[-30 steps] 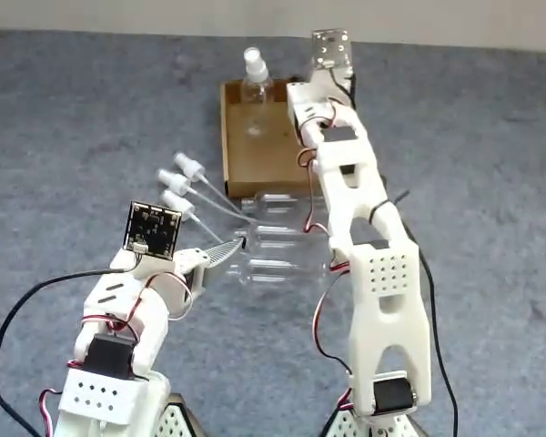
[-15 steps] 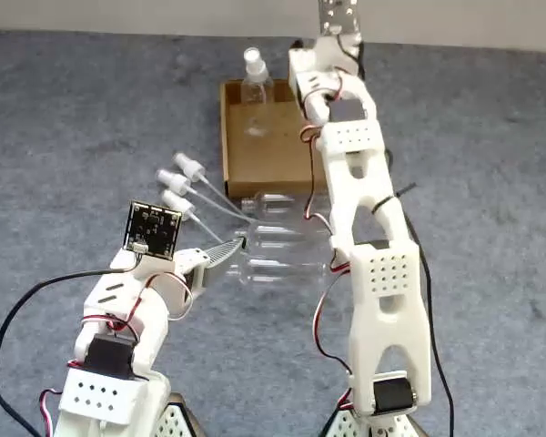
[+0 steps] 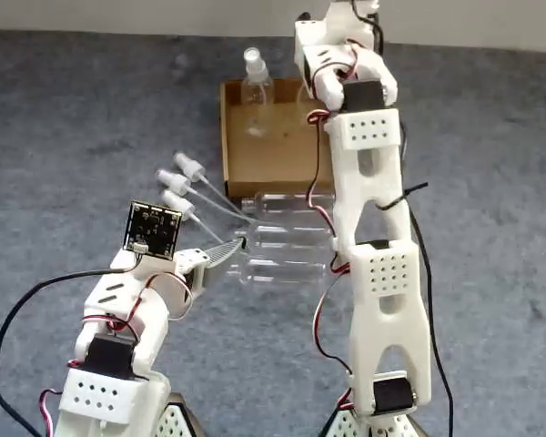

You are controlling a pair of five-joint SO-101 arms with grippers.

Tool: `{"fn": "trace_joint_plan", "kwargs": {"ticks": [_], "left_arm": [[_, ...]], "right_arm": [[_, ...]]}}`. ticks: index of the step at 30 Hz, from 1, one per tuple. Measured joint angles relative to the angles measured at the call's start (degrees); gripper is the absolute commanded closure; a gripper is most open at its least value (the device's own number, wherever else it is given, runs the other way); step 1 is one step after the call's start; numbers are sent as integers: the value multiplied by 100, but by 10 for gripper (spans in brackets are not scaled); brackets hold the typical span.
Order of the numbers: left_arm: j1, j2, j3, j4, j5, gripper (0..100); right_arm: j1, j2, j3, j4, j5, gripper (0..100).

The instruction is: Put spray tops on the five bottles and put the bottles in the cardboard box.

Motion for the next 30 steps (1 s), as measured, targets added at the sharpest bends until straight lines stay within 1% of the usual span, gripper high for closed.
{"fn": "trace_joint_plan", "kwargs": {"ticks": [3, 5, 11, 15, 17, 20, 24, 27, 30], "left_arm": [[0, 0, 0, 0, 0, 671], [-88, 0, 0, 0, 0, 671], [-484, 9, 9, -62, 0, 671], [-589, 9, 35, -255, 0, 671], [-633, 9, 53, -281, 0, 671], [-659, 9, 53, -290, 0, 671], [-782, 9, 53, -290, 0, 671], [-1081, 9, 53, -290, 0, 671], [-1767, 9, 149, -149, 0, 671]], "right_arm": [[-132, -9, -730, 985, 0, 673], [-255, -26, -914, 1635, 35, 673], [-527, -167, -967, 3165, 932, 673], [-651, -695, -976, 4176, 1090, 673], [-677, -870, -976, 4229, 958, 673], [-633, -932, -985, 4264, 501, 673], [-651, -932, -985, 4264, 369, 673], [-668, -1055, -976, 4264, 360, 673], [-642, -1591, -316, 4273, 360, 671]]}}
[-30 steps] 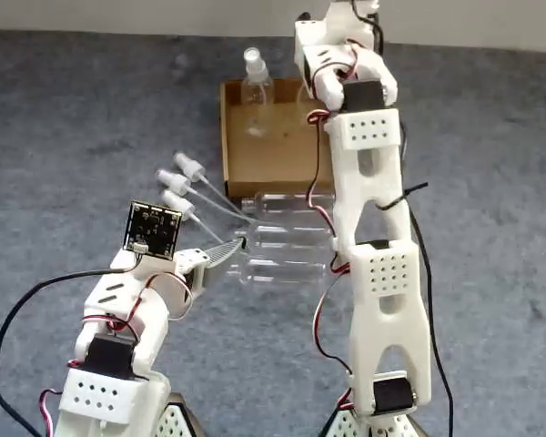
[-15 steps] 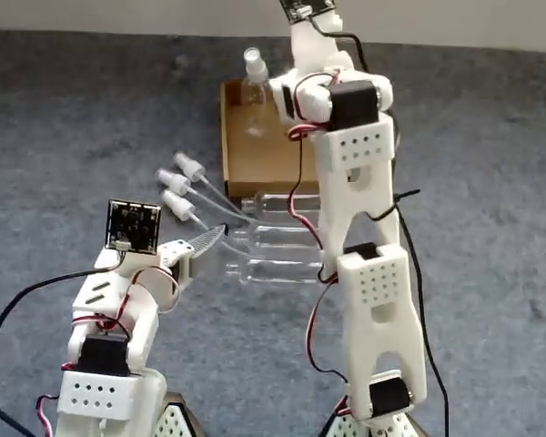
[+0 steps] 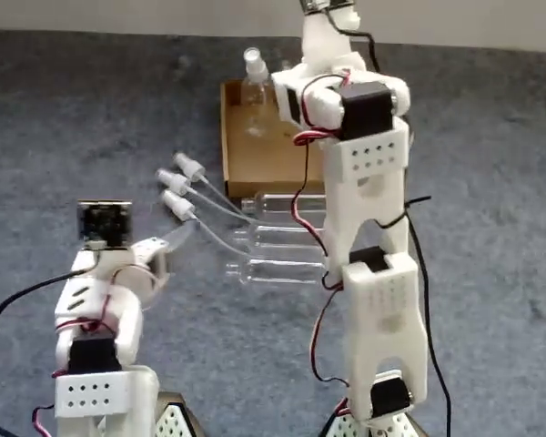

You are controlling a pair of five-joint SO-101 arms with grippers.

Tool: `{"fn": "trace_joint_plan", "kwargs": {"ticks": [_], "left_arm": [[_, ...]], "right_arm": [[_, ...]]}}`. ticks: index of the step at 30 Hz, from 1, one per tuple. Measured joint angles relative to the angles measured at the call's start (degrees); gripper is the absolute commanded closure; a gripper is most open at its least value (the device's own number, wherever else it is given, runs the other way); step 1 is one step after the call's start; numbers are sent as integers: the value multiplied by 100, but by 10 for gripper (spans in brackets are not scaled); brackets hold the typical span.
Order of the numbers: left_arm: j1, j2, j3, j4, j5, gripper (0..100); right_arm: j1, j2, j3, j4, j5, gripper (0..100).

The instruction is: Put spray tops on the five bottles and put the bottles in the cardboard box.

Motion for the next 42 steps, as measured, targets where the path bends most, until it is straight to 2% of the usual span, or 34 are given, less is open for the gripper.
{"fn": "trace_joint_plan", "kwargs": {"ticks": [4, 7, 14, 18, 24, 29, 33, 42], "left_arm": [[-1116, -9, 35, 325, 0, 671], [-1591, -9, 132, 387, 0, 671], [-1697, 0, 826, 325, 0, 671], [-1697, 0, 1055, 70, 0, 671], [-1697, 0, 1073, 35, 0, 671], [-1697, 0, 1073, 35, 0, 671], [-1697, 0, 1073, 35, 0, 671], [-1697, 0, 1073, 35, 0, 671]], "right_arm": [[-343, -958, 2031, 0, 229, 670], [-844, -1864, 3648, 0, 580, 670], [-1776, -4132, 6901, -176, 1486, 670], [-1969, -4756, 8633, -967, 1899, 670], [-2084, -4818, 10778, -2541, 2295, 670], [-2092, -4826, 11675, -3332, 2338, 670], [-2092, -4826, 11842, -3736, 2338, 670], [-2101, -4396, 12123, -4141, 2338, 673]]}}
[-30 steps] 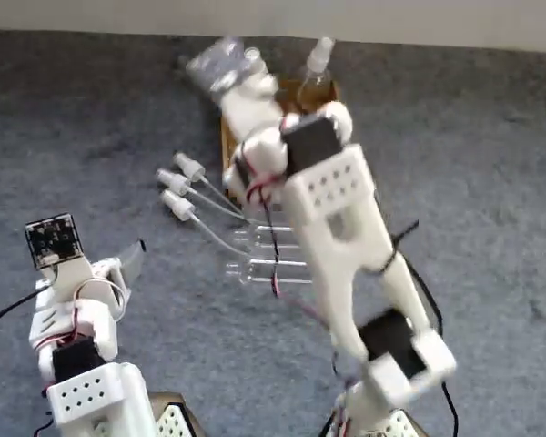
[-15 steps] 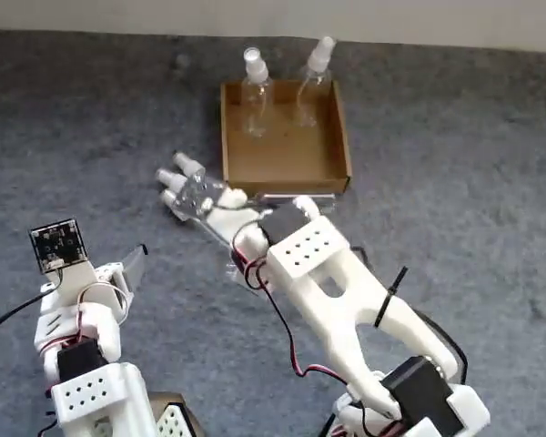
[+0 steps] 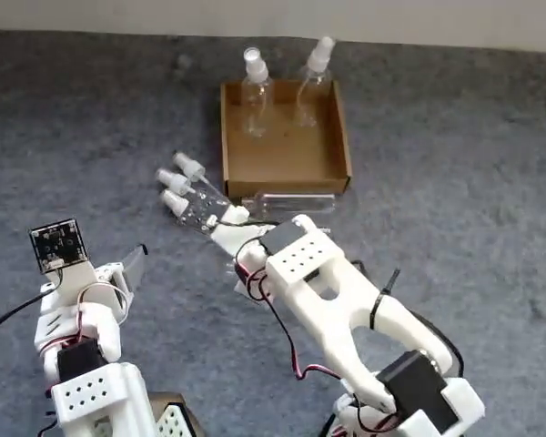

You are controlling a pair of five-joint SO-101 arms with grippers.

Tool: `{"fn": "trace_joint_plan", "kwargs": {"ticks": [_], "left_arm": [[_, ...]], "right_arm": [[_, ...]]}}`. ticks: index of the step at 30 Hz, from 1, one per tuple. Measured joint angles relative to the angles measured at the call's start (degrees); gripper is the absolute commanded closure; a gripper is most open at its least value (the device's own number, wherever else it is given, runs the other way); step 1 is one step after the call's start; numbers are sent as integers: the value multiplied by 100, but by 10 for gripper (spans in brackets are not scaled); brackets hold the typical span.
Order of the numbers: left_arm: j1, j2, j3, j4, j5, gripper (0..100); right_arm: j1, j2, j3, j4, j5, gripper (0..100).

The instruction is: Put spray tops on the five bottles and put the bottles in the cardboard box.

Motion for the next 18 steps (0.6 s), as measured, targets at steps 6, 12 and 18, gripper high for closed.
{"fn": "trace_joint_plan", "kwargs": {"ticks": [6, 12, 18], "left_arm": [[0, 0, 0, 0, 0, 671], [0, 0, 9, 0, 0, 671], [0, 0, 9, 0, 0, 671]], "right_arm": [[0, 308, -9, -79, 0, 711], [18, 308, -88, 97, -352, 751], [0, 492, 290, 123, -448, 751]]}}
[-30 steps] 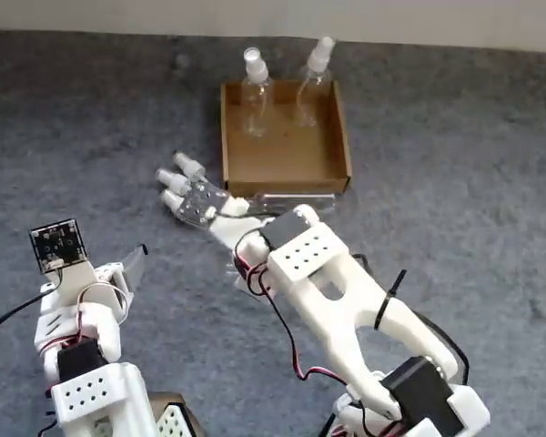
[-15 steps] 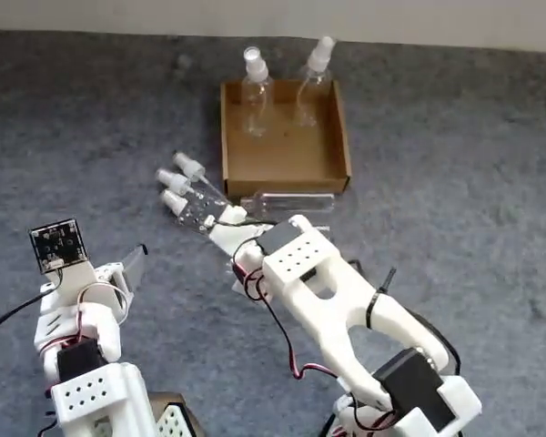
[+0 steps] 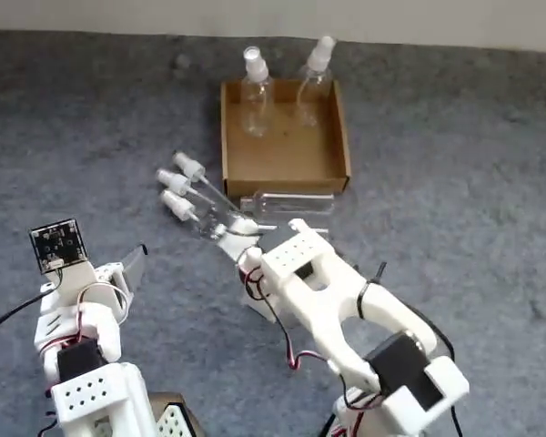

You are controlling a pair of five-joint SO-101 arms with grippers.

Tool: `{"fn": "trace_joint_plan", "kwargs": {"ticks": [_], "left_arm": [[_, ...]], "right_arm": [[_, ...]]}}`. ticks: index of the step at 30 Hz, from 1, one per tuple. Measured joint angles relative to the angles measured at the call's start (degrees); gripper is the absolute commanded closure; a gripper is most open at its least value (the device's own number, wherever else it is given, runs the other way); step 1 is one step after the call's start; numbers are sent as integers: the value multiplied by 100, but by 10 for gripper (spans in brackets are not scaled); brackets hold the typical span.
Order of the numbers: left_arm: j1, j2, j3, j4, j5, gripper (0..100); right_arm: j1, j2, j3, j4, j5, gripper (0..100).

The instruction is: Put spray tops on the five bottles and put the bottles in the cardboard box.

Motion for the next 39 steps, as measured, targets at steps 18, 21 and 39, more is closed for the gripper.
{"fn": "trace_joint_plan", "kwargs": {"ticks": [18, 21, 39], "left_arm": [[0, 0, 0, 0, 0, 671], [0, 0, 0, 0, 0, 671], [0, 0, 0, 0, 0, 671]], "right_arm": [[3156, 0, 18, 44, -185, 754], [3921, 0, 97, -9, 149, 789], [6725, 0, 220, 35, 1178, 812]]}}
